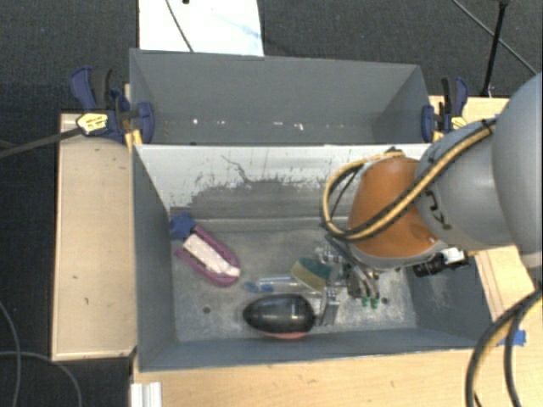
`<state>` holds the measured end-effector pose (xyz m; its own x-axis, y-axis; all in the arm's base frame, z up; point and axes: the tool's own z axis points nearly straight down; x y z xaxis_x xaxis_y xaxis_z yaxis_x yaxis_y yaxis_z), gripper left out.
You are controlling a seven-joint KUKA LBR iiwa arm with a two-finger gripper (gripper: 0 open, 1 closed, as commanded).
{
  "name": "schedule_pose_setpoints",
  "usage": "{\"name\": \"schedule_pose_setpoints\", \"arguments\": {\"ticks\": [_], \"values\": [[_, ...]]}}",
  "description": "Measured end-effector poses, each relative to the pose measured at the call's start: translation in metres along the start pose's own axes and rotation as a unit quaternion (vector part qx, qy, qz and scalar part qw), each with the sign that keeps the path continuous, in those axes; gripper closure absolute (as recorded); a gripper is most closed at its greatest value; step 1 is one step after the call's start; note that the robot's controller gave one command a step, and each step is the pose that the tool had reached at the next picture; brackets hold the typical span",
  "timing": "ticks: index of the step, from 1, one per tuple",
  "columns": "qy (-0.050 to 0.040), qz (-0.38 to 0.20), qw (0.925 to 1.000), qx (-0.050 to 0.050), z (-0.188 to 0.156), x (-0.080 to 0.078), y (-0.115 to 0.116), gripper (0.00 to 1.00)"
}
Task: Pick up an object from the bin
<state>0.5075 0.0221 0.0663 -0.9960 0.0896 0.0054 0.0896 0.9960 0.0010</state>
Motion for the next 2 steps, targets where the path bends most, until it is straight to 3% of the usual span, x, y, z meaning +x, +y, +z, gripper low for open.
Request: {"name": "schedule_pose_setpoints", "arguments": {"ticks": [1, 2], "values": [[-0.0041, 0.0, 1.0, 0.0, -0.004, -0.003, -0.001, 1.0], [-0.0076, 0.014, 0.9999, 0.0, -0.206, 0.021, -0.003, 1.0]]}}
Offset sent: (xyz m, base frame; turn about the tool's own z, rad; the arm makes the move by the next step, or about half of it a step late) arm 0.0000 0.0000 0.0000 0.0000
